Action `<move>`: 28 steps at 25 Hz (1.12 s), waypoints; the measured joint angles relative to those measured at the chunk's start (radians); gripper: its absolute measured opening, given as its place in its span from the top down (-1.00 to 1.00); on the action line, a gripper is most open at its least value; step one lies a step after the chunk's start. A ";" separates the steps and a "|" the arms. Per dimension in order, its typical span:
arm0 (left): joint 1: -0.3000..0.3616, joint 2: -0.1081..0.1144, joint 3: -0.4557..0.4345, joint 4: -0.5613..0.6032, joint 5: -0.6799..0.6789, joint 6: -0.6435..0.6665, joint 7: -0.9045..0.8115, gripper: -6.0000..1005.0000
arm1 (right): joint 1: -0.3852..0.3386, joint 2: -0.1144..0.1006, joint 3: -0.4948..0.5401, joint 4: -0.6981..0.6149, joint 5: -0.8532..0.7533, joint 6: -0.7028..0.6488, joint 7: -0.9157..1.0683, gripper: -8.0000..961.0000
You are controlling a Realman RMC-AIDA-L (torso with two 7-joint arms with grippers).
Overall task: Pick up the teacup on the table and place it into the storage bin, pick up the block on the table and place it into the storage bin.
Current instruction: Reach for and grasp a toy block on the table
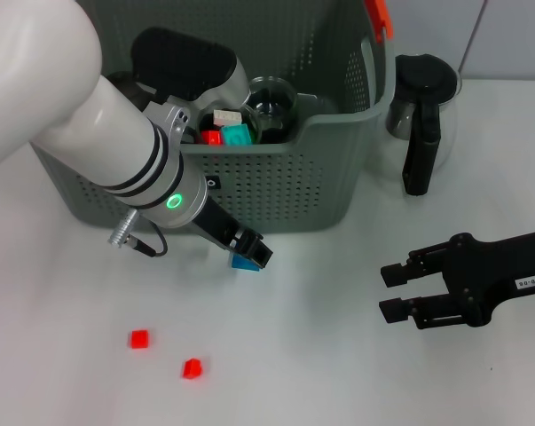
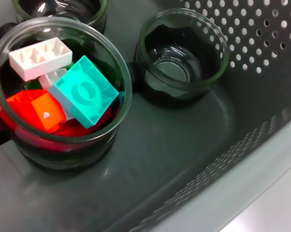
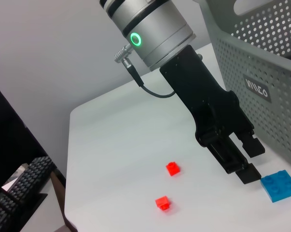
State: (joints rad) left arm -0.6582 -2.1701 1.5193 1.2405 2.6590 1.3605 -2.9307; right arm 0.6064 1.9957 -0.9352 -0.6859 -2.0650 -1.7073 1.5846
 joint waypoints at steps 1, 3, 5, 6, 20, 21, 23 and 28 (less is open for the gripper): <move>-0.001 -0.001 0.001 -0.002 0.000 0.000 -0.002 -0.18 | 0.000 0.000 0.000 0.000 0.000 0.000 0.000 -0.18; -0.006 -0.003 0.006 -0.012 0.001 -0.002 -0.013 -0.18 | 0.001 -0.001 0.000 0.000 0.000 -0.001 0.000 -0.18; -0.013 -0.004 0.009 -0.022 0.005 -0.006 -0.034 -0.18 | 0.002 -0.003 0.000 0.000 0.000 -0.002 0.000 -0.18; -0.015 -0.004 0.009 -0.024 0.006 -0.008 -0.039 -0.18 | 0.003 -0.005 0.000 0.000 0.000 -0.002 0.000 -0.18; -0.086 0.001 0.002 -0.110 0.016 -0.009 -0.045 -0.18 | 0.008 -0.012 -0.005 0.000 -0.001 -0.002 0.011 -0.18; -0.096 0.001 0.001 -0.123 0.021 -0.008 -0.045 -0.18 | 0.008 -0.012 -0.005 0.000 -0.003 -0.002 0.011 -0.18; -0.113 0.001 0.000 -0.139 0.032 -0.001 -0.046 -0.18 | 0.009 -0.012 -0.003 0.000 -0.008 -0.001 0.012 -0.18; -0.149 -0.002 -0.026 -0.144 0.038 0.026 -0.046 -0.18 | 0.011 -0.012 -0.001 0.000 -0.012 -0.001 0.014 -0.18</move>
State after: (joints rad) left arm -0.8068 -2.1721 1.4938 1.0969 2.6969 1.3867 -2.9771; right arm 0.6177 1.9834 -0.9359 -0.6856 -2.0772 -1.7087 1.5989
